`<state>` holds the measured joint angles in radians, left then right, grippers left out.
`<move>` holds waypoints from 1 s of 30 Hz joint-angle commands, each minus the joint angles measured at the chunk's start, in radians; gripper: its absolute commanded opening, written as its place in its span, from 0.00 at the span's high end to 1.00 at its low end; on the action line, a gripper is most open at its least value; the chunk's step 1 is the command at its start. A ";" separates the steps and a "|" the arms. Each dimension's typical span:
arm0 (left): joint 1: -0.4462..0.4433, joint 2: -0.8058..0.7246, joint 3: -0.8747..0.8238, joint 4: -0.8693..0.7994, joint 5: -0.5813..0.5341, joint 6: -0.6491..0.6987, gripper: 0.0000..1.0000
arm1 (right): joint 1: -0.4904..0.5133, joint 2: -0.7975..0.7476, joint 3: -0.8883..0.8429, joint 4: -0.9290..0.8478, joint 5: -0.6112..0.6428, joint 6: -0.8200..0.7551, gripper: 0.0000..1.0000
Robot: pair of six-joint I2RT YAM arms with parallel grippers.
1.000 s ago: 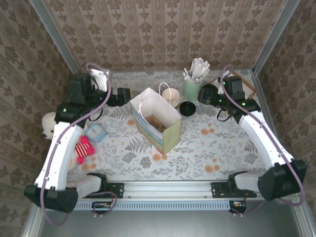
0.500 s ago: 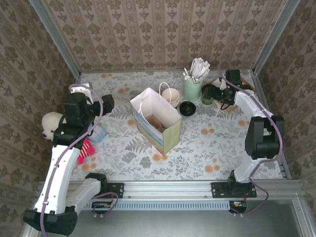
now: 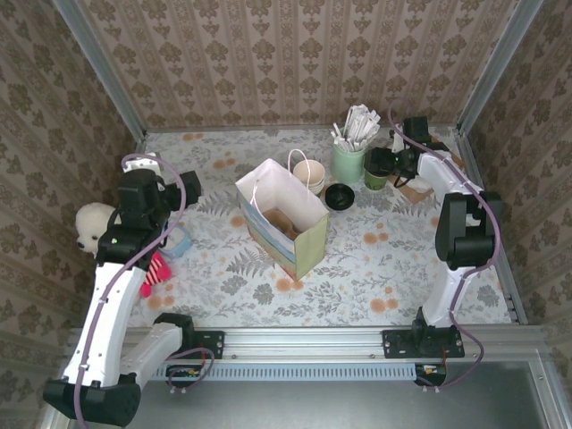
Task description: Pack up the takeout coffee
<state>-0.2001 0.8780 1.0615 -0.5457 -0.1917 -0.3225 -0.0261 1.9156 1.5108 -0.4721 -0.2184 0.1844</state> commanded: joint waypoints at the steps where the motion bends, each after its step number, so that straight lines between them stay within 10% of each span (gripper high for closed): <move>1: 0.010 0.004 0.017 -0.008 -0.010 -0.012 0.00 | 0.002 0.022 0.029 -0.017 -0.009 -0.003 0.13; 4: 0.011 0.004 0.017 -0.008 -0.002 -0.015 0.00 | 0.002 0.023 0.034 -0.035 0.000 -0.002 0.24; 30: 0.024 -0.057 -0.115 0.078 -0.026 -0.207 0.00 | 0.081 -0.612 -0.586 -0.108 -0.181 -0.055 0.21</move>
<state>-0.1818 0.8425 0.9722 -0.5144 -0.2066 -0.4801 0.0235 1.3602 0.9539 -0.5323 -0.3523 0.1749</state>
